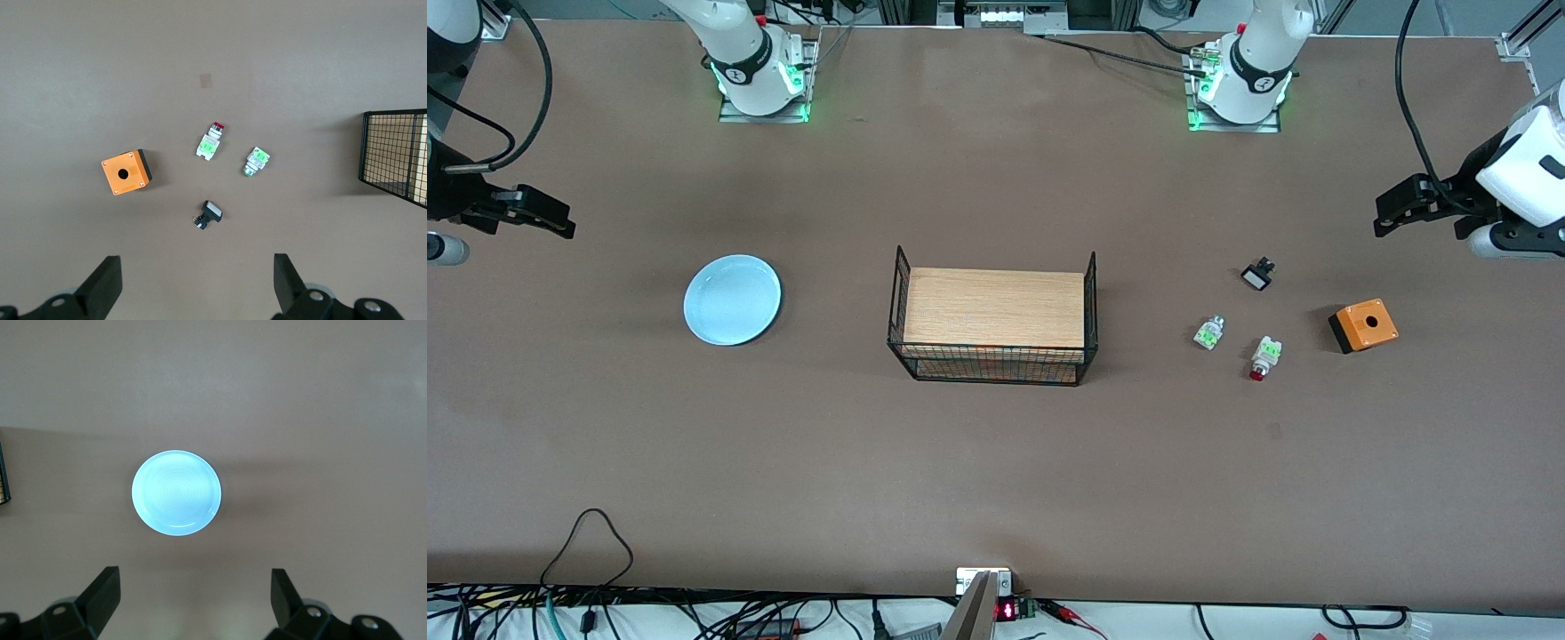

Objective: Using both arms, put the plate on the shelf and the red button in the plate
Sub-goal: 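Move the right gripper toward the light blue plate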

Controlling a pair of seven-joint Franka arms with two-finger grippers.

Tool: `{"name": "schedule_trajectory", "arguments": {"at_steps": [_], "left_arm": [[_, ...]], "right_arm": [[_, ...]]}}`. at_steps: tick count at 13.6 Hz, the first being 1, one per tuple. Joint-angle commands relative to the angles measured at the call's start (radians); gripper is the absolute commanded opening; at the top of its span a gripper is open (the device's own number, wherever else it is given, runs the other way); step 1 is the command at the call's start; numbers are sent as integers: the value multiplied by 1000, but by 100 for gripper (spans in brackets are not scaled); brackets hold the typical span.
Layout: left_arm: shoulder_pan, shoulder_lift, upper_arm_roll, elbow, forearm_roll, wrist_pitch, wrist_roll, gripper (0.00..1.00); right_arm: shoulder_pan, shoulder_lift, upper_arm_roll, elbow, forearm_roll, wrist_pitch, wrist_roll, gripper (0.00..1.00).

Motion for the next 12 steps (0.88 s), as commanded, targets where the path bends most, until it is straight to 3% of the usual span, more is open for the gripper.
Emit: {"name": "schedule_trajectory", "arguments": {"at_steps": [1,5,12], "left_arm": [[1,-3,-2,17,20,-19,16,100],[1,-5,-2,17,18,-19,10,100],[1,-5,-2,17,18,-19,8,100]], "right_arm": [[-1,-23,5,-1,14,-26,-19,100],[-3,-12,2,-1,17,-14,-14,100],[-3,115,0,-13,5,63,24,100]]}}
